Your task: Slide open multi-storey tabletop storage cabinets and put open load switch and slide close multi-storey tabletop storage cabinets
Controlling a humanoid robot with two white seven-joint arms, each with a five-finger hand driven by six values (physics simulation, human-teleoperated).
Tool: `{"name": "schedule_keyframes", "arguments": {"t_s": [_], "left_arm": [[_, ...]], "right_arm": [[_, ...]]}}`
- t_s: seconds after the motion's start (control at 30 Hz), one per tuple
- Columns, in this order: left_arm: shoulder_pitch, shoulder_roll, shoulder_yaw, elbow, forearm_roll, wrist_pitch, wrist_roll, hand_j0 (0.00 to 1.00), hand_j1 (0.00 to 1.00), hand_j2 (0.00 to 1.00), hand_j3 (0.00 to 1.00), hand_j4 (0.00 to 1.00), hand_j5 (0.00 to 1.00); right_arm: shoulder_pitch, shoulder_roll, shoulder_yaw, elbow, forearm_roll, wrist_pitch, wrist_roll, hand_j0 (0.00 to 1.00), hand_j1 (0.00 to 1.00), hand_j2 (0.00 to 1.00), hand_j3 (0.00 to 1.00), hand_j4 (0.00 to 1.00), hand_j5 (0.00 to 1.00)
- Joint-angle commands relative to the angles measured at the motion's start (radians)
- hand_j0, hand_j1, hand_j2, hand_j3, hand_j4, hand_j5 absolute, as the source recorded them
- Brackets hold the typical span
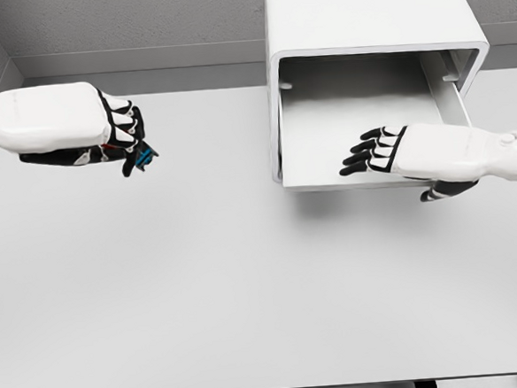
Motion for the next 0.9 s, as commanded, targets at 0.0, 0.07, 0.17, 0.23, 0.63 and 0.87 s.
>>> {"name": "schedule_keyframes", "arguments": {"t_s": [0.0,0.07,0.17,0.23,0.63,0.87], "left_arm": [[0.000,-0.002,0.003,0.000,0.010,0.004,0.000,0.33,0.33,0.33,0.33,0.33,0.33],[-0.005,-0.002,0.003,0.000,0.010,0.004,0.000,0.33,0.33,0.33,0.33,0.33,0.33],[-0.009,-0.005,0.011,0.000,0.010,0.004,0.000,0.33,0.33,0.33,0.33,0.33,0.33],[-0.014,-0.005,0.014,-0.001,0.010,0.004,0.000,0.33,0.33,0.33,0.33,0.33,0.33],[-0.071,-0.091,0.013,0.000,0.010,0.004,-0.002,0.33,0.33,0.33,0.33,0.33,0.33],[-0.146,-0.247,0.013,0.000,0.008,0.004,-0.012,0.33,0.33,0.33,0.33,0.33,0.33]], "right_arm": [[0.002,-0.003,0.000,-0.001,-0.008,0.003,-0.001,1.00,1.00,1.00,1.00,1.00,1.00],[0.005,-0.021,0.000,-0.001,-0.008,0.003,-0.001,1.00,1.00,1.00,1.00,1.00,1.00],[0.006,-0.024,0.000,-0.001,-0.008,0.003,-0.001,1.00,1.00,1.00,1.00,1.00,1.00],[0.006,-0.036,0.000,-0.001,-0.009,0.003,-0.001,1.00,1.00,1.00,1.00,1.00,1.00],[0.031,-0.141,-0.060,-0.001,-0.124,0.003,-0.001,1.00,1.00,1.00,1.00,1.00,1.00],[0.084,-0.177,-0.146,-0.001,-0.176,0.003,-0.001,1.00,1.00,1.00,1.00,1.00,1.00]]}}
